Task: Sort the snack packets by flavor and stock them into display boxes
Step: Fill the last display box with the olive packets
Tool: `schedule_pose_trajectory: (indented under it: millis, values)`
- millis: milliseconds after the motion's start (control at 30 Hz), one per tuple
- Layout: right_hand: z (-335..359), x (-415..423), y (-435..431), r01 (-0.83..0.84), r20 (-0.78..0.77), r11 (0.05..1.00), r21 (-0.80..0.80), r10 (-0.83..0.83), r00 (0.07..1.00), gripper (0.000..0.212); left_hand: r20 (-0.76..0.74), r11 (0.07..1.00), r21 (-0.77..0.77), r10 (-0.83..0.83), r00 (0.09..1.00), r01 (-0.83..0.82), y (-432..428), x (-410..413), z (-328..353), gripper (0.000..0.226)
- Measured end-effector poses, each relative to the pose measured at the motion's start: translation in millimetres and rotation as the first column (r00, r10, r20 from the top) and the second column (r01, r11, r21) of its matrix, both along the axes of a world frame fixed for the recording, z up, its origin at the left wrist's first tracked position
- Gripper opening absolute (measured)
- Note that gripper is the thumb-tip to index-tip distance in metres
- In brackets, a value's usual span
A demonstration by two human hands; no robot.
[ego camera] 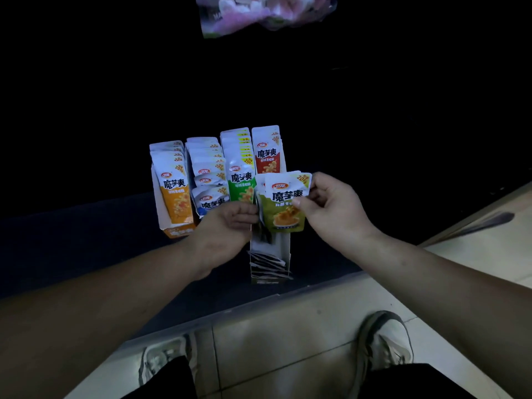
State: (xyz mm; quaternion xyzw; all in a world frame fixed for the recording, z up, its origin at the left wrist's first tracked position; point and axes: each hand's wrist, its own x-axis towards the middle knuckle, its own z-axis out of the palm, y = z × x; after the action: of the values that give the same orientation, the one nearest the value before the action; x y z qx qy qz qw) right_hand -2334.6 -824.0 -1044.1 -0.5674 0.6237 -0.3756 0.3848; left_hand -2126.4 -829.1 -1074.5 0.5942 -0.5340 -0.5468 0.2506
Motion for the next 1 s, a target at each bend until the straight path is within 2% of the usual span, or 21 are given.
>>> schedule_pose_trajectory:
  millis: [200, 367, 467, 567, 633, 733, 833, 933, 1000]
  values:
    - [2.7, 1.0, 0.9, -0.002, 0.167, 0.995, 0.099, -0.015, 0.986, 0.026, -0.056, 0.999, -0.009, 0.033, 0.998, -0.034, -1.1, 2.1, 3.8, 0.047]
    - [16.4, -5.6, -2.9, 0.016, 0.19, 0.998, 0.054, -0.026, 0.981, 0.036, -0.042, 0.994, 0.021, -0.108, 0.993, 0.109, -1.6, 7.5, 2.8, 0.071]
    - [22.3, -9.3, -0.7, -0.014, 0.207, 0.998, 0.056, 0.002, 0.978, 0.035, -0.05, 0.991, 0.002, -0.136, 0.989, 0.137, -2.0, 3.0, 6.4, 0.072]
    - [12.8, -7.1, 5.8, -0.049, 0.165, 0.993, 0.105, 0.031, 0.986, 0.025, -0.118, 0.992, -0.001, -0.126, 0.985, 0.127, -3.1, 1.5, 9.9, 0.058]
    - [4.0, -3.7, 10.2, -0.08, 0.158, 0.985, 0.154, 0.055, 0.986, 0.019, -0.151, 0.999, -0.005, -0.053, 0.987, 0.053, -4.3, 3.6, 8.7, 0.036]
    - [-2.9, -0.5, 10.6, -0.053, 0.175, 0.982, 0.18, 0.021, 0.984, 0.02, -0.058, 0.994, -0.109, 0.027, 0.998, -0.033, -4.7, 7.6, -1.3, 0.01]
    - [-6.7, -3.0, 6.4, 0.032, 0.083, 0.991, 0.128, -0.043, 0.996, 0.021, 0.042, 0.977, -0.207, 0.054, 0.998, -0.044, -5.9, 9.3, -8.8, 0.014]
    - [-7.7, -12.0, 3.6, 0.055, 0.037, 0.991, 0.119, -0.06, 0.998, 0.027, 0.098, 0.976, -0.217, 0.021, 0.995, 0.0, -8.5, 9.5, -6.7, 0.016]
    - [-4.5, -15.6, 3.4, 0.044, 0.056, 0.992, 0.121, -0.051, 0.997, 0.024, 0.112, 0.977, -0.207, -0.016, 0.994, 0.039, -8.1, 7.9, -4.9, 0.014]
